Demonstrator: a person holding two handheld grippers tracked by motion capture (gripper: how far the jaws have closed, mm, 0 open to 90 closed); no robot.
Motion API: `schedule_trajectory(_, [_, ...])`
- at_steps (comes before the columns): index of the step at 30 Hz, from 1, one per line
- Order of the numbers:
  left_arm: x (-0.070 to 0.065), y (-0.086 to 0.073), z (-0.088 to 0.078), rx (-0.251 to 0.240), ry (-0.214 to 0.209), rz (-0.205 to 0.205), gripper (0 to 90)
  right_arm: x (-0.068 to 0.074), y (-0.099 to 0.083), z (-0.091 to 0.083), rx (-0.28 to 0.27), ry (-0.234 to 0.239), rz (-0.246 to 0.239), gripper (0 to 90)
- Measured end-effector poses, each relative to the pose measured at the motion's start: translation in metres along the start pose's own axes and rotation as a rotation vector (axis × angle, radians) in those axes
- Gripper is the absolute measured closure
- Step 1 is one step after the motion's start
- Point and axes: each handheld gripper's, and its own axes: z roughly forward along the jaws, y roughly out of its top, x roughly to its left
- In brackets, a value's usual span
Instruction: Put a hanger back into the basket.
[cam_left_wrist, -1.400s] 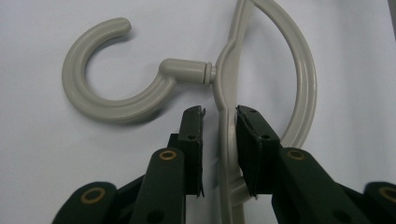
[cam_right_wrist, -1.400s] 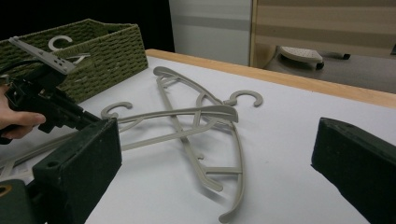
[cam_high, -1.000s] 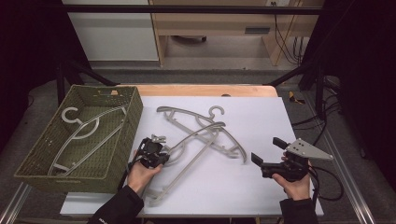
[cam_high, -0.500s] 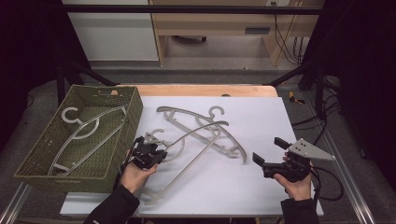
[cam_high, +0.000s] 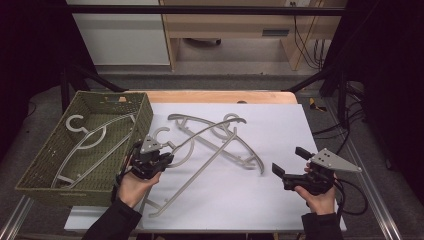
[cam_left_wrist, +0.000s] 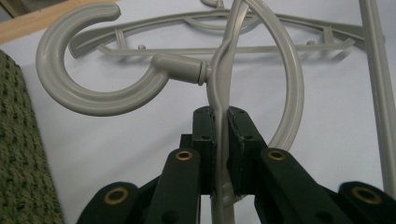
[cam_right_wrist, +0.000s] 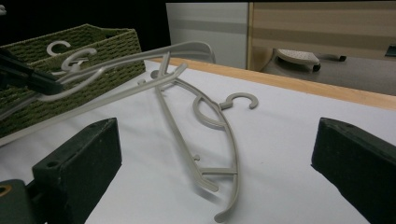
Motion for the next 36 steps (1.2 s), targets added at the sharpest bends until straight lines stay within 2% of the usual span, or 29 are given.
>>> schedule_trajectory(8, [0.004, 0.011, -0.025, -0.037, 0.003, 0.022, 82.3, 0.001, 0.001, 0.000, -0.002, 0.000, -0.003, 1.6])
schedule_trajectory(10, [0.003, 0.015, -0.033, -0.034, 0.018, 0.045, 82.3, 0.000, 0.001, -0.001, -0.008, -0.001, 0.002, 1.6])
schedule_trajectory(12, [0.003, 0.017, -0.036, -0.033, 0.023, 0.052, 82.3, 0.000, 0.001, -0.001, -0.008, -0.002, 0.003, 1.6])
schedule_trajectory(13, [0.004, 0.022, -0.042, -0.017, 0.035, 0.090, 82.3, 0.000, 0.001, -0.001, -0.006, -0.002, 0.001, 1.6])
schedule_trajectory(14, [0.005, 0.025, -0.044, -0.015, 0.037, 0.100, 82.3, 0.000, 0.001, -0.001, -0.003, -0.002, -0.001, 1.5])
schedule_trajectory(18, [0.009, 0.033, -0.051, -0.029, 0.038, 0.109, 82.3, 0.001, 0.000, 0.001, 0.002, -0.006, -0.002, 1.0])
schedule_trajectory(19, [0.012, 0.038, -0.055, -0.030, 0.041, 0.121, 82.3, 0.000, 0.000, 0.001, 0.002, -0.009, 0.000, 0.9])
schedule_trajectory(25, [0.024, 0.047, -0.064, -0.036, 0.058, 0.125, 82.3, 0.001, 0.000, 0.001, 0.002, -0.010, -0.005, 0.5])
schedule_trajectory(27, [0.033, 0.052, -0.073, -0.049, 0.068, 0.123, 82.3, 0.000, 0.000, 0.001, 0.000, -0.012, -0.002, 0.4])
schedule_trajectory(29, [0.036, 0.054, -0.075, -0.061, 0.072, 0.110, 82.3, 0.000, 0.000, 0.001, 0.004, -0.012, -0.001, 0.2])
schedule_trajectory(30, [0.044, 0.058, -0.083, -0.054, 0.082, 0.126, 82.3, 0.000, 0.000, 0.001, 0.006, -0.013, 0.000, 0.2])
schedule_trajectory(32, [0.047, 0.059, -0.086, -0.059, 0.088, 0.123, 82.3, 0.001, 0.000, 0.001, 0.005, -0.016, -0.001, 0.2])
schedule_trajectory(33, [0.055, 0.062, -0.093, -0.052, 0.101, 0.131, 82.3, 0.000, 0.000, 0.001, 0.002, -0.017, 0.001, 0.2])
schedule_trajectory(36, [0.061, 0.063, -0.098, -0.065, 0.114, 0.118, 82.3, 0.000, 0.000, 0.002, 0.004, -0.021, 0.006, 0.2])
